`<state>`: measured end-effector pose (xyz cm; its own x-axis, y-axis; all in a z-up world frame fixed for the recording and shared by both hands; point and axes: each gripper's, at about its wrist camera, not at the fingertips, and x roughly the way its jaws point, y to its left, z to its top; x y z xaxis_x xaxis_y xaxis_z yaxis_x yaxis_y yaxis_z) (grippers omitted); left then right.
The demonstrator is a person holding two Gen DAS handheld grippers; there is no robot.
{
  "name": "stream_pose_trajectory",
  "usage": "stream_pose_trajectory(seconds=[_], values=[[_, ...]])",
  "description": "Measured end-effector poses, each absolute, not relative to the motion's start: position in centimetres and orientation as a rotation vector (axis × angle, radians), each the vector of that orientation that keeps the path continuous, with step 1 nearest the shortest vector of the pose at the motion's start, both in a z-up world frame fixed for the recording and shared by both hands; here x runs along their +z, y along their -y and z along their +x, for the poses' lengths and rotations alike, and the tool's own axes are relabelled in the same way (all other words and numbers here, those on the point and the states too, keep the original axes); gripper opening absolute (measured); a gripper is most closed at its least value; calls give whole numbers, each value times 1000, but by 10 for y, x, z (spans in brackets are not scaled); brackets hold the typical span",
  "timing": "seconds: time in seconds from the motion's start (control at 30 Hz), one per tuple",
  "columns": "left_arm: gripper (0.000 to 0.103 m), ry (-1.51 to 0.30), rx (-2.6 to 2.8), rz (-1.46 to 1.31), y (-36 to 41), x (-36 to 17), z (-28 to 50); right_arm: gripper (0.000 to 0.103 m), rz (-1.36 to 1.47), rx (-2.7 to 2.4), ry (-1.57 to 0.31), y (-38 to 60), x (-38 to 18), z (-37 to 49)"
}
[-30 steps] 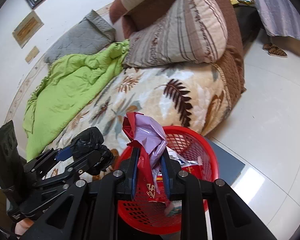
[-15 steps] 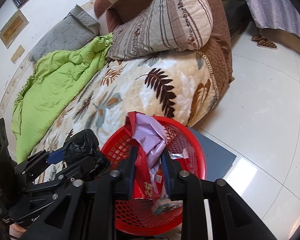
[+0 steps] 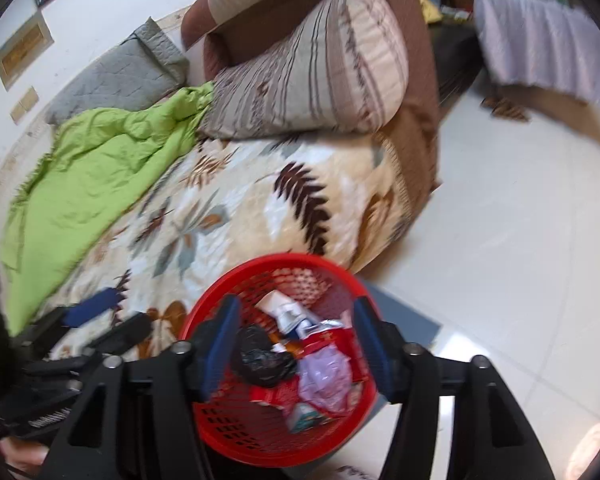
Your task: Collect trash
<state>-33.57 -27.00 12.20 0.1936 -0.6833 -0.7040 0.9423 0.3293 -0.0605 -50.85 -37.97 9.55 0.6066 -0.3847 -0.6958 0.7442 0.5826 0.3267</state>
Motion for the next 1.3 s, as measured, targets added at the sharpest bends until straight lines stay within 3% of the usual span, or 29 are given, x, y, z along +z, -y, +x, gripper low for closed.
stream_pose_trajectory(seconds=[0.3,0.43,0.67,1.3], values=[[95,-556,-982,383,184,158,-317,103,364,-980,-588,314,128,-501],[100,-516,-826,411,150,155,-315,103,352,-1007,-584,281,126,-503],[100,-528,-684,423,111,141,-319,103,293,-987,-598,256,124,-494],[101,-523,-667,412,106,141,-323,103,277,-964,-611,241,124,-482]])
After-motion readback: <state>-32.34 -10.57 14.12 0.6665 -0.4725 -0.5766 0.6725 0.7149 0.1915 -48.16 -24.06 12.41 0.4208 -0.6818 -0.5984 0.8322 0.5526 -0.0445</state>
